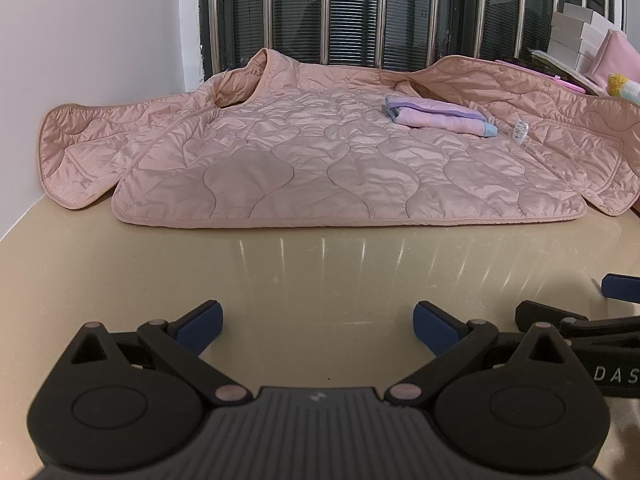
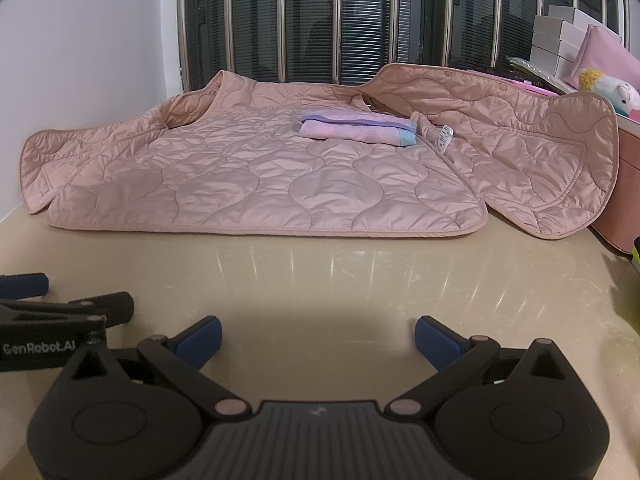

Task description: Fold clothes

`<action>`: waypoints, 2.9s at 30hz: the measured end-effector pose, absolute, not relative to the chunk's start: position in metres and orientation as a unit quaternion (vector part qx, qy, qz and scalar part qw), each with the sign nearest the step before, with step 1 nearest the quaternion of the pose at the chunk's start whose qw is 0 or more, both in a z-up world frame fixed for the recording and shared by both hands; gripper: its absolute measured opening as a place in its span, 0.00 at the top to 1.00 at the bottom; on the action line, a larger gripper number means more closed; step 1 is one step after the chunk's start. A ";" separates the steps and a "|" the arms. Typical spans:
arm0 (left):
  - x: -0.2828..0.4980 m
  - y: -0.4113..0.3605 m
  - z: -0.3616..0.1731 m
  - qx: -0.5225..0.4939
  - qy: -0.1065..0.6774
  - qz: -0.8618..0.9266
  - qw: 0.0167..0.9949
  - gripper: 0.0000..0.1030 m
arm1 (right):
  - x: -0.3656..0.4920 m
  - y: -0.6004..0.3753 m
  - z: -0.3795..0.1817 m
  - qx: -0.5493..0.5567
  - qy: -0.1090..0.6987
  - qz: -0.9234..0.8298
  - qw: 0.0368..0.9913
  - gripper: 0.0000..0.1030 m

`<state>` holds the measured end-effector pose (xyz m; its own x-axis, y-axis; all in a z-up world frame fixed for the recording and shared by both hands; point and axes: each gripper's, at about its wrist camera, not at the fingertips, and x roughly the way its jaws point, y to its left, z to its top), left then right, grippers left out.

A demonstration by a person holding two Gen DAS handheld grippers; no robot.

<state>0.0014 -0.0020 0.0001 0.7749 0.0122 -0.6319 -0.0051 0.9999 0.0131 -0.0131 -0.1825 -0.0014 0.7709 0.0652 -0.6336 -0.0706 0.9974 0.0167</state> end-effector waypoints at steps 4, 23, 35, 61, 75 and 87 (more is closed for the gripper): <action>0.000 -0.001 0.000 0.003 0.334 0.005 0.943 0.01 | -0.013 -0.183 -0.001 -0.004 0.337 0.036 0.941 0.00; 0.001 -0.003 0.000 0.004 0.333 0.007 0.943 0.01 | -0.013 -0.180 -0.003 -0.004 0.337 0.036 0.941 0.00; 0.000 -0.013 0.056 -0.044 0.254 -0.047 0.965 0.01 | -0.008 -0.216 0.029 0.071 0.281 0.047 0.956 0.00; 0.359 -0.067 -0.003 -0.208 0.349 -0.090 0.909 0.62 | 0.315 -0.305 -0.005 0.229 0.320 0.018 0.919 0.80; 0.317 -0.042 0.084 -0.277 0.216 -0.199 0.915 0.97 | 0.275 -0.289 0.080 0.244 0.203 0.179 0.931 0.97; 0.251 -0.008 0.166 -0.326 0.077 -0.263 0.905 0.97 | 0.226 -0.281 0.140 0.288 0.087 0.320 0.898 0.97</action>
<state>0.2506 -0.0075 0.1656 0.8496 -0.5265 0.0321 0.4262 0.6494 -0.6297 0.2260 -0.2814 0.1397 0.7796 0.6256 0.0281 -0.5256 0.6292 0.5726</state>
